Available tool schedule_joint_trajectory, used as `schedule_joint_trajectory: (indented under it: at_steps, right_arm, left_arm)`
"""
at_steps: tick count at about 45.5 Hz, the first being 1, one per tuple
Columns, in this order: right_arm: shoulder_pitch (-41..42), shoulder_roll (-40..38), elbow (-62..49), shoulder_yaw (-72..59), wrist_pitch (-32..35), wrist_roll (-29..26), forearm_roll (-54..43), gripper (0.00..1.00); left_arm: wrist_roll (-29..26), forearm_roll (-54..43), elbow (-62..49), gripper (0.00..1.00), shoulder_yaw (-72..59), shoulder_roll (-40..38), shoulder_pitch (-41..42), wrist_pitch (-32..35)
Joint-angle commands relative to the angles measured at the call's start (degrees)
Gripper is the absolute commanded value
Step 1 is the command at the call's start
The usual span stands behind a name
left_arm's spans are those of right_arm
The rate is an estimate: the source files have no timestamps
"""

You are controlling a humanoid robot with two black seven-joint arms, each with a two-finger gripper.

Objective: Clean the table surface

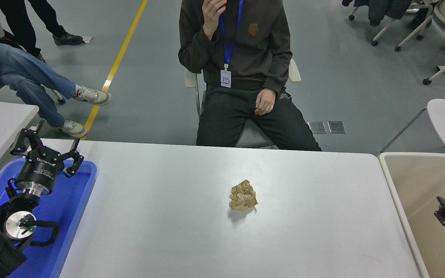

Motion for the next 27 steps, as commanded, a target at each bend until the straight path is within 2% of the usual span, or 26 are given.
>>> schedule_joint_trajectory:
  at_steps: [1, 11, 22, 27]
  right_arm:
    - [0.82, 0.16, 3.24, 0.91, 12.47, 0.08, 0.18, 0.99]
    - [1.26, 0.86, 10.54, 0.03, 13.71, 0.08, -0.08, 0.99]
    - [2.49, 5.52, 13.97, 0.12, 13.00, 0.61, -1.05, 0.99]
    - [2.22, 7.36, 16.95, 0.20, 13.18, 2.80, -5.43, 0.99]
  left_arm:
    - [0.00, 0.00, 0.00, 1.00, 0.00, 0.00, 0.00, 0.05]
    - [0.00, 0.00, 0.00, 1.00, 0.00, 0.00, 0.09, 0.05]
    - [0.00, 0.00, 0.00, 1.00, 0.00, 0.00, 0.00, 0.05]
    - [0.00, 0.00, 0.00, 1.00, 0.00, 0.00, 0.00, 0.05]
